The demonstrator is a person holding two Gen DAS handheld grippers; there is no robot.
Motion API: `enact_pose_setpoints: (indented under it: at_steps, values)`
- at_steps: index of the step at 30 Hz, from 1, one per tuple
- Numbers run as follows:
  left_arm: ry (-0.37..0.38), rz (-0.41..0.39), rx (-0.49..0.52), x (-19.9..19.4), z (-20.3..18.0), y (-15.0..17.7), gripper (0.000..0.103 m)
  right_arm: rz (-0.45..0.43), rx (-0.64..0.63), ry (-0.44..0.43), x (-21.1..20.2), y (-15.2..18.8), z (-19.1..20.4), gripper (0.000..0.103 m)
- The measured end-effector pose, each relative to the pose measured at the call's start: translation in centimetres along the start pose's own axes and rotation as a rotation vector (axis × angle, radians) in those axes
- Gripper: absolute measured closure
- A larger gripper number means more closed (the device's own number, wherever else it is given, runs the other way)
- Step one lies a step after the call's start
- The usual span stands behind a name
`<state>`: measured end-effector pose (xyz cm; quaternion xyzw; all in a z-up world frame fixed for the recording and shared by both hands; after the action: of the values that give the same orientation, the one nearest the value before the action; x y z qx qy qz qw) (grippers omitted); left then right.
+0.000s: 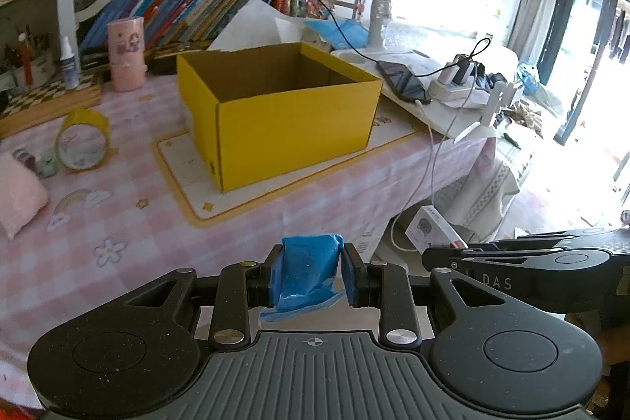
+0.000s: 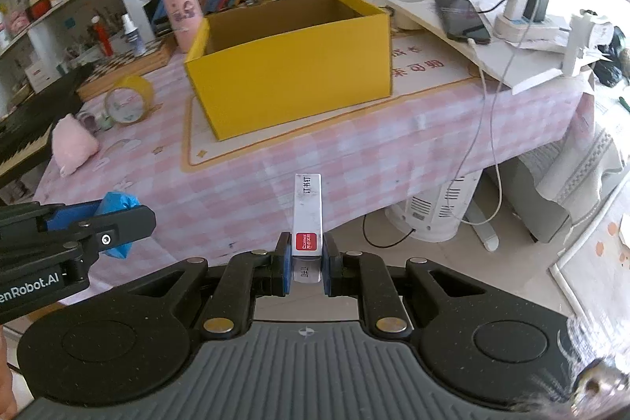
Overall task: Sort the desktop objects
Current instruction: 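Carry the blue bag and white box with both tools over the yellow box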
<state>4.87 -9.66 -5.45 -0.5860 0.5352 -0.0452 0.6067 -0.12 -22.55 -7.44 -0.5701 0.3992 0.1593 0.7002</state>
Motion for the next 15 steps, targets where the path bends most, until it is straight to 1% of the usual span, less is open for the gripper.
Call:
enact_pose_setpoints:
  at_steps: [8,12,15]
  values:
    - [-0.002,-0.004,0.010,2.7,0.3,-2.4,0.075,0.008,0.002,0.000,2.4,-2.5,-1.2,0.090]
    - [-0.008,-0.014,0.025,4.1,0.4,-4.2,0.075,0.013,-0.003,-0.001,3.9,-3.9,-1.8,0.090]
    - [-0.008,-0.037,0.041,5.0,0.2,-6.1,0.075,-0.001,-0.009,-0.004,4.9,-5.4,-2.4,0.090]
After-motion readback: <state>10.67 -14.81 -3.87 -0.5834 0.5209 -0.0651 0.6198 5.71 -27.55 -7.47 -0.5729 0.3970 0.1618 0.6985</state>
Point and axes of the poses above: each gripper's, at about its wrist camera, not at the fingertips, and x roughly the way its jaws point, z to its left, y to its underside, the point moved 8 cm from there along x, roughly the way its jaws point, and after that the axes turned 12 degrees about y, right-handed, at the moved point
